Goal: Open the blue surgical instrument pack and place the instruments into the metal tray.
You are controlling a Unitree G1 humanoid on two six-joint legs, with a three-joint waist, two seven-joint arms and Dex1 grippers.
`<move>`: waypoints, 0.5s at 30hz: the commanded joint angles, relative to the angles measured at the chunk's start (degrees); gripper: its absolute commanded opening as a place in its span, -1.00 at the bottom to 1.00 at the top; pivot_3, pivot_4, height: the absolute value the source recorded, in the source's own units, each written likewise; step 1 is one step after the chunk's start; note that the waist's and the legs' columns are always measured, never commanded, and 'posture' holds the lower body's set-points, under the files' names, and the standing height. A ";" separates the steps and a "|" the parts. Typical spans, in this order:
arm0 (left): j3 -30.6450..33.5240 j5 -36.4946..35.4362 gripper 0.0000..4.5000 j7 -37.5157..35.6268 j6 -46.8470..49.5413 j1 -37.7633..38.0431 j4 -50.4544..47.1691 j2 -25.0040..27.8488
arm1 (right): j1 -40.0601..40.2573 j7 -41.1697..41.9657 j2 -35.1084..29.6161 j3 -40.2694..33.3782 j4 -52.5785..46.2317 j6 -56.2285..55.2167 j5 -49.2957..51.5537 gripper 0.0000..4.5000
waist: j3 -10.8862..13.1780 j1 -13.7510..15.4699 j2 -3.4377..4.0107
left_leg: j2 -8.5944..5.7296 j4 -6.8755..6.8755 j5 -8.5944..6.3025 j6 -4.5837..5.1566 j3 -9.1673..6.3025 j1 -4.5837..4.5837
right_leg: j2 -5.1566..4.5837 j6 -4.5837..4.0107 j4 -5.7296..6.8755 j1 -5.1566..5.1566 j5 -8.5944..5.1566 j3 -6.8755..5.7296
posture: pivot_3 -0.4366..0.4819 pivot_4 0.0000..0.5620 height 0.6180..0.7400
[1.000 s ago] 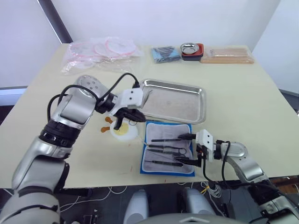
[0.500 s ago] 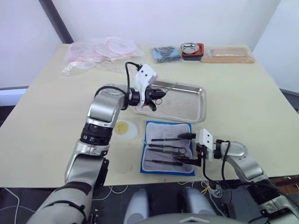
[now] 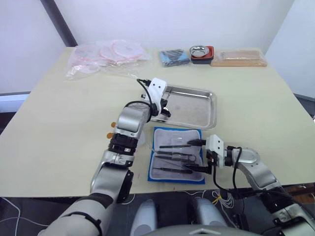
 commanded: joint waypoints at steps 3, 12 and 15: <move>2.86 -0.42 -0.97 3.91 3.25 -2.39 1.59 -0.91 | 4.81 -2.03 -1.66 3.81 9.07 4.05 -6.74 1.00 | 0.00 0.00 0.00 | 0.00 0.00 0.00 0.00 0.00 0.00 | 0.00 0.00 0.00 0.00 0.00 0.00 | -0.05 -0.47 1.00; 3.03 0.31 -0.97 5.09 1.87 -3.38 6.43 1.33 | 4.40 -1.76 -1.69 3.95 9.41 3.79 -6.86 1.00 | -0.02 0.02 0.01 | 0.00 -0.02 0.00 -0.02 -0.01 0.01 | -0.01 0.00 -0.01 0.01 0.00 -0.02 | -0.05 -0.47 1.00; 2.63 0.59 -0.97 5.30 0.79 -3.71 8.04 1.47 | 4.28 -1.75 -1.63 3.99 9.62 3.64 -6.93 1.00 | -0.03 0.01 0.02 | -0.01 -0.02 0.00 -0.02 -0.01 0.01 | -0.02 0.00 -0.02 0.01 0.00 -0.02 | -0.05 -0.47 1.00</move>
